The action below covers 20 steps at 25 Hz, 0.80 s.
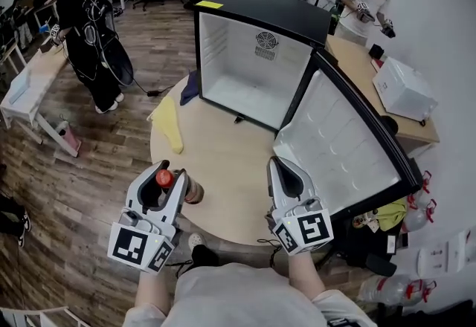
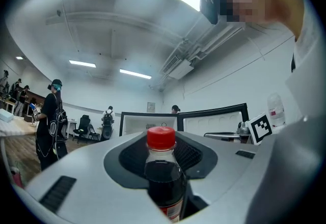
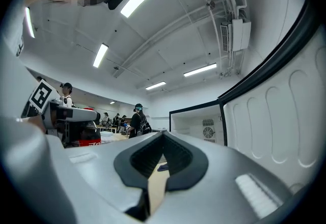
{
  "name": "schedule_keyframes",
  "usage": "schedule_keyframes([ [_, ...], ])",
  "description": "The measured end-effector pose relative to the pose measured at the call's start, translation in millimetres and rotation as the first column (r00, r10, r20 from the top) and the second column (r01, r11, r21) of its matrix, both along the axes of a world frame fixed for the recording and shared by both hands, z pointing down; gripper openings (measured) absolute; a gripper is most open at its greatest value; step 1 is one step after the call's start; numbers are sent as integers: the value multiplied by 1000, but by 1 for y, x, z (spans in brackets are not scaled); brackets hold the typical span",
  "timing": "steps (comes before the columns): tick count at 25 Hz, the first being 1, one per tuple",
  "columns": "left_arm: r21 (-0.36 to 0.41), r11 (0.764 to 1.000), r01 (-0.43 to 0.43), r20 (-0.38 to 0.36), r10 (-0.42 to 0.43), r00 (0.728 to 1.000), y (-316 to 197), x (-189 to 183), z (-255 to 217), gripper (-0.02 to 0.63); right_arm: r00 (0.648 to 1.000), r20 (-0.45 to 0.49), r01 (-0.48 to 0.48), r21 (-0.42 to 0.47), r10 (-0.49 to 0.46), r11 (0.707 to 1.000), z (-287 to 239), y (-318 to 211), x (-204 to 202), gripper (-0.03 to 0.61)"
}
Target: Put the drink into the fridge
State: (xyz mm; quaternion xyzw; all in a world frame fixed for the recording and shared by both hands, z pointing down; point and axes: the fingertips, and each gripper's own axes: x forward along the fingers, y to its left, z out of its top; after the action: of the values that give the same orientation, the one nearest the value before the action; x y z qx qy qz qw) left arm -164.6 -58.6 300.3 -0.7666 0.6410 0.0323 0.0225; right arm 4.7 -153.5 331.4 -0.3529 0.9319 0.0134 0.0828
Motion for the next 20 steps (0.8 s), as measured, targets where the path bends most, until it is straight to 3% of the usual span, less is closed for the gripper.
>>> schedule_keyframes([
  [12,-2,992,-124,23,124,992,-77,-76,-10,144,995,0,-96,3,96,995,-8,-60,-76,11],
  [20,-21,971,-236,25,237,971,-124,-101,-6,144,981,-35,-191,18,192,981,-8,-86,-96,11],
])
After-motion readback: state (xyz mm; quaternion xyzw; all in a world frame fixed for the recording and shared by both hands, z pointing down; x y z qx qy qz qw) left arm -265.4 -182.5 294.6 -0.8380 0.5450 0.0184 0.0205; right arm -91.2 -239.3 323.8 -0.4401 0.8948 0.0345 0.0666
